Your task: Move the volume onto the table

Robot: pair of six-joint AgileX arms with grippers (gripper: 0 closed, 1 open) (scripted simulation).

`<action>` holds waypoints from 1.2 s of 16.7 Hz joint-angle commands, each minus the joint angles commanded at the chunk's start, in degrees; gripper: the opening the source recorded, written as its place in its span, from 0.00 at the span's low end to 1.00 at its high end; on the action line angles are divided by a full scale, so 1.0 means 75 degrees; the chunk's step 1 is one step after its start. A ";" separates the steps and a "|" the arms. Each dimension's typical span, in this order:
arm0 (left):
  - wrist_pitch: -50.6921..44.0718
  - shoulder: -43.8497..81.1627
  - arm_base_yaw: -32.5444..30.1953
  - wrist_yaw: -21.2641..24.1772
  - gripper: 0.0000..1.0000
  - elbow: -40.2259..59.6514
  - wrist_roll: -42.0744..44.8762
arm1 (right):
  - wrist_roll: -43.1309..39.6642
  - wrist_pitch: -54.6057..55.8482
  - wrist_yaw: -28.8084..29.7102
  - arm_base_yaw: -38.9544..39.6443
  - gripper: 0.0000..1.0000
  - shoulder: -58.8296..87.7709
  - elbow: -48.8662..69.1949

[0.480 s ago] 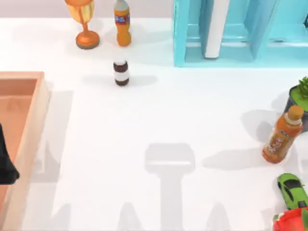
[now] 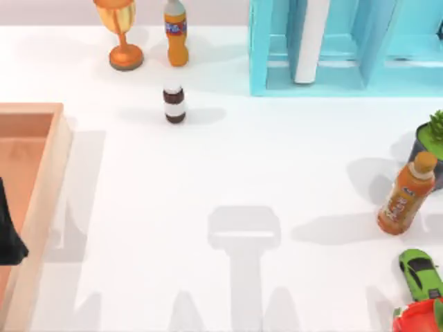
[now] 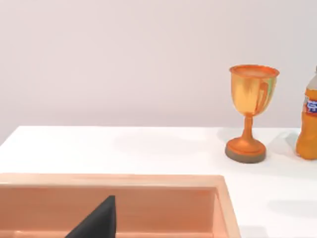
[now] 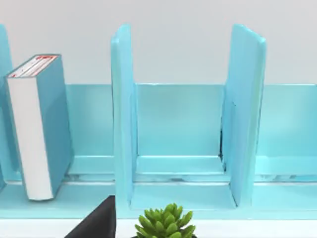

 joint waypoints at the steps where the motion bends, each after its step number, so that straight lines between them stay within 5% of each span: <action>1: 0.0000 0.0000 0.0000 0.0000 1.00 0.0000 0.0000 | 0.0003 0.0314 0.0144 0.0122 1.00 0.0552 0.0246; 20: 0.0000 0.0000 0.0000 0.0000 1.00 0.0000 0.0000 | 0.0102 0.7843 0.3525 0.3105 1.00 1.4159 0.6132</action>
